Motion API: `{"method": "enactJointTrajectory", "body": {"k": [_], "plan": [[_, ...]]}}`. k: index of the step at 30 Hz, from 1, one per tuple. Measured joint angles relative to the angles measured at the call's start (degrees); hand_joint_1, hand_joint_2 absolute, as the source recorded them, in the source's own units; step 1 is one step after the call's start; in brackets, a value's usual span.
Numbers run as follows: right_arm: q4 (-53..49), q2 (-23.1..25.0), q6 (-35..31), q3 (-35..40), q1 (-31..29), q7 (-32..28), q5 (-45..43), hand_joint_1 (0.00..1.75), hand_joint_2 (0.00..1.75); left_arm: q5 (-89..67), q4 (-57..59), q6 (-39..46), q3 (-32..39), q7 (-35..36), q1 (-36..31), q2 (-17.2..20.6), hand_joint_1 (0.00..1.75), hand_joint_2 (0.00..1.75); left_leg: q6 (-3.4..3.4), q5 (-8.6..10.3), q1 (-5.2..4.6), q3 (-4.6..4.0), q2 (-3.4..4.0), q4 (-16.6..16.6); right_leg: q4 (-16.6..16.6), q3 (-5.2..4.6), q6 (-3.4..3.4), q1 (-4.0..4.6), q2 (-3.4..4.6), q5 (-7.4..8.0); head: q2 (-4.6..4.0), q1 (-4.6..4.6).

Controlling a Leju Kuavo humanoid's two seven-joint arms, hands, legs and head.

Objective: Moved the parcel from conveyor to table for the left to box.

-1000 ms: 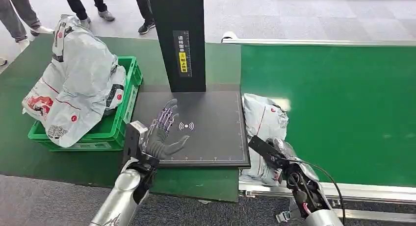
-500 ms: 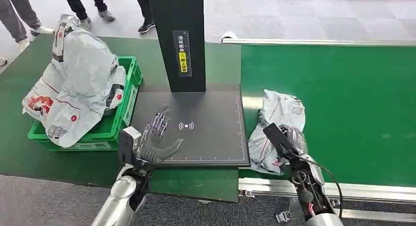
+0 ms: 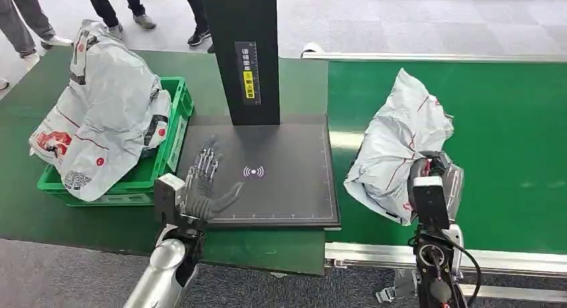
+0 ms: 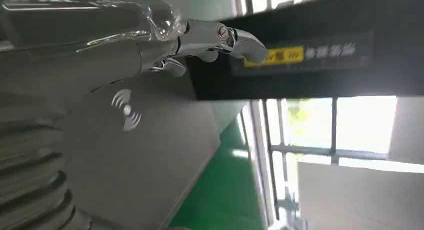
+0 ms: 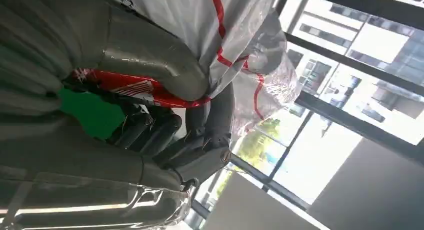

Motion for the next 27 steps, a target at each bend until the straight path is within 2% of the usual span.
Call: {"method": "enactJointTrajectory", "body": {"k": [4, 9, 19, 27], "plan": [[-2.2, 0.1, 1.2, 1.6, 1.1, -0.4, 0.0, 1.75, 1.75, -0.5, -1.2, 6.0, 0.4, -2.4, 0.0, -0.3, 0.0, 1.75, 0.0, 0.0, 0.0, 0.0, 0.01, 0.0, 0.0, 0.01, 0.0, 0.0, 0.01, 0.0, 0.0, 0.0], [0.8, -0.6, 15.2, 6.7, -0.8, 7.0, 0.5, 1.75, 1.75, 0.9, -2.1, 8.2, 0.7, -3.7, 0.0, -0.3, 0.0, 1.75, 0.0, 0.02, 0.0, 0.04, 0.03, 0.0, 0.0, 0.04, -0.01, 0.01, 0.02, 0.01, 0.0, 0.0], [10.3, -1.6, 20.7, 15.5, -7.3, 10.1, 4.4, 1.75, 1.75, 1.8, -2.3, 8.6, 0.7, -4.1, -0.1, 0.0, 0.0, 1.75, 0.01, 0.04, 0.0, -0.01, 0.01, 0.0, 0.0, 0.02, -0.01, 0.0, -0.02, 0.01, 0.0, 0.0], [16.7, -1.8, 24.7, 22.6, -12.1, 7.5, 5.7, 1.75, 1.75, 2.1, -2.6, 8.9, 0.7, -4.1, -0.1, 0.1, 0.0, 1.75, 0.01, 0.05, 0.01, 0.01, 0.01, 0.0, 0.0, 0.01, -0.01, 0.01, -0.02, 0.01, 0.0, 0.0]]}}
